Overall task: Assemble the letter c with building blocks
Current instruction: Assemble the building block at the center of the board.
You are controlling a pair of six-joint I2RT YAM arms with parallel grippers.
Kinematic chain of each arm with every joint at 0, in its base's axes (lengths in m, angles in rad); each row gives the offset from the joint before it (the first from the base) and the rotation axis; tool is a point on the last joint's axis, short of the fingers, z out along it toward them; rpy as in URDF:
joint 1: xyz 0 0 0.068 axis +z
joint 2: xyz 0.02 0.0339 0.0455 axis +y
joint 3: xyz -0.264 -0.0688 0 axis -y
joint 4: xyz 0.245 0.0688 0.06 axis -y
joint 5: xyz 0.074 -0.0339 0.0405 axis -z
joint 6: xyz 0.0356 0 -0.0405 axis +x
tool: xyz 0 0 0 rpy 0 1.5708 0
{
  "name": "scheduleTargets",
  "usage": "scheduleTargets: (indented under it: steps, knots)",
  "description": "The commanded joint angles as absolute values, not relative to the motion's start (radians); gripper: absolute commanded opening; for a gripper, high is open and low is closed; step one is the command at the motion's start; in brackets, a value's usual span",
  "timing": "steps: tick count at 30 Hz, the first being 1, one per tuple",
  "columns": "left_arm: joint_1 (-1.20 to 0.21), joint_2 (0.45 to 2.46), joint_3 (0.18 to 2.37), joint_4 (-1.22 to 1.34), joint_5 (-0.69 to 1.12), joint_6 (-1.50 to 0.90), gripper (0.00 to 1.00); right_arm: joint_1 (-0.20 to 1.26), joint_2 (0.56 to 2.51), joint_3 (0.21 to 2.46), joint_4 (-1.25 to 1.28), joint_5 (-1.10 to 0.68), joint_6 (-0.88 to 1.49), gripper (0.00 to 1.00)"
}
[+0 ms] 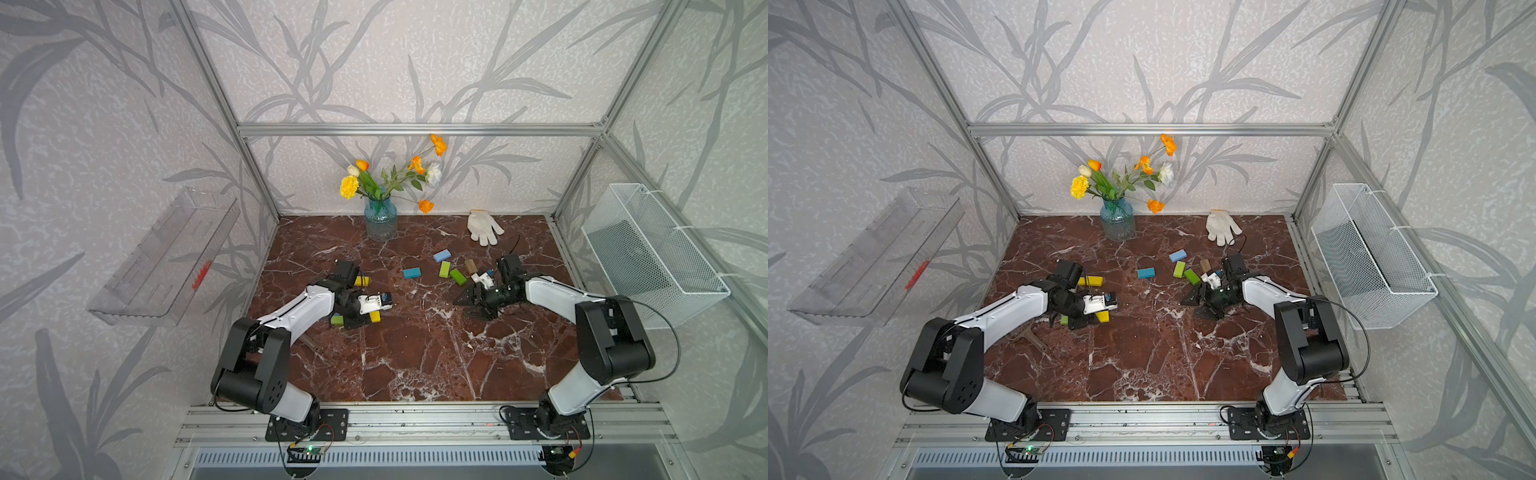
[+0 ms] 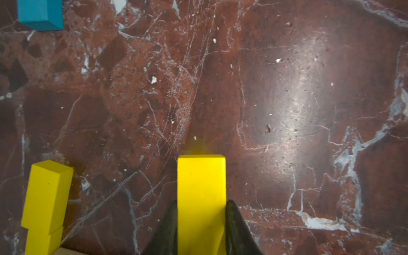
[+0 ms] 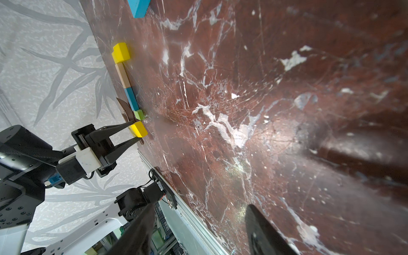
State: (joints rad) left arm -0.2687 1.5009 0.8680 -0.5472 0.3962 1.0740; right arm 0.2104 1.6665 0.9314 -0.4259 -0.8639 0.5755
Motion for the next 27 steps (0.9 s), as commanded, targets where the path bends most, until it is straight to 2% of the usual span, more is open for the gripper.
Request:
scheduleTargets:
  steps: [1, 11, 27]
  knots:
    - [-0.252, 1.503, 0.825, -0.491, 0.439, 1.143, 0.00, 0.226, 1.683, 0.994, -0.464, -0.854, 0.560, 0.65]
    - [-0.213, 1.569, 0.834, -0.462, 0.424, 1.177, 0.00, 0.268, 1.745, 1.074, -0.482, -0.833, 0.588, 0.65]
    - [-0.163, 1.552, 0.826, -0.491, 0.439, 1.231, 0.00, 0.301, 1.792, 1.110, -0.485, -0.830, 0.600, 0.65]
